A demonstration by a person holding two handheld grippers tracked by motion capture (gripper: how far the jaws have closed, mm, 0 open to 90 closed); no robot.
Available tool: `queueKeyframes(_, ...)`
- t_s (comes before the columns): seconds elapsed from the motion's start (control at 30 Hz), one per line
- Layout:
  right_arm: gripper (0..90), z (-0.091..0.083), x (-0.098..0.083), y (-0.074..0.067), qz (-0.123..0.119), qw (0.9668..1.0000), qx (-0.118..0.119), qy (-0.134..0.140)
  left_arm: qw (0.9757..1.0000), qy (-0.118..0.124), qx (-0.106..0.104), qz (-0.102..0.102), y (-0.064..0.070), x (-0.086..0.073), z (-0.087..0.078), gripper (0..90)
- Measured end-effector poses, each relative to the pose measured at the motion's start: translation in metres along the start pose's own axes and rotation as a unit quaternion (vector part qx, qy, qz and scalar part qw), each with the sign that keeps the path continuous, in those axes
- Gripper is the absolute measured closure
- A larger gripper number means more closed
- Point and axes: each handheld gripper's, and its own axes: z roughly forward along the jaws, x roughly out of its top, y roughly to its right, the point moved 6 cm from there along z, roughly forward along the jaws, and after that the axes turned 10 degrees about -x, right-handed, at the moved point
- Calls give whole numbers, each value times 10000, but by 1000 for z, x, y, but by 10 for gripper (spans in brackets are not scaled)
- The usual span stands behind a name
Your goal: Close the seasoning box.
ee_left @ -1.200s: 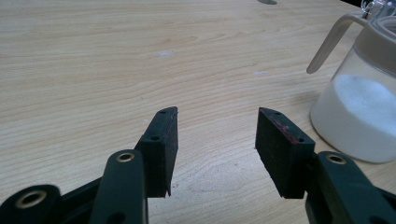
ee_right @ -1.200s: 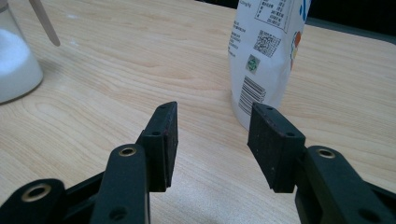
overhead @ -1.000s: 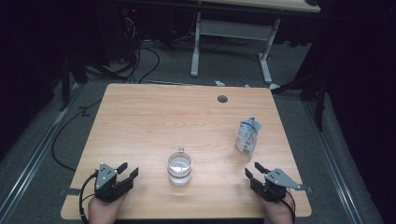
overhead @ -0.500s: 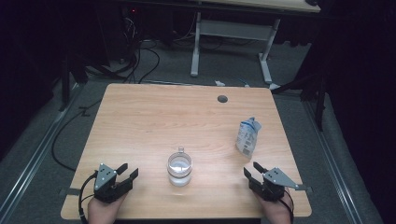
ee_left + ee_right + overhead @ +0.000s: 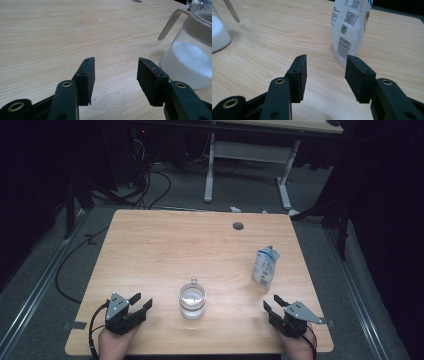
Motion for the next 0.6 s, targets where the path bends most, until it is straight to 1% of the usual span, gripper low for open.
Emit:
queueKeyframes(0.07,520,0,-1,-1,-27,10000,-4,-33,10000,24,6,-1,0,0,-1,488)
queueKeyframes(0.17,520,0,-1,-3,-10,10000,53,-12,10000,0,45,65,2,0,-3,487)
queueKeyframes(0.2,520,1,-1,-3,-49,10000,50,-8,10000,24,64,57,2,1,-3,488)
queueKeyframes(0.3,519,1,-1,-4,-64,10000,73,-7,10000,45,66,41,2,1,-3,488)
queueKeyframes(0.37,519,1,0,-4,-57,9999,87,-3,10000,0,68,61,2,0,-2,487)
queueKeyframes(0.6,518,-2,-2,-2,-46,10000,68,-1,10000,4,49,74,3,2,0,487)
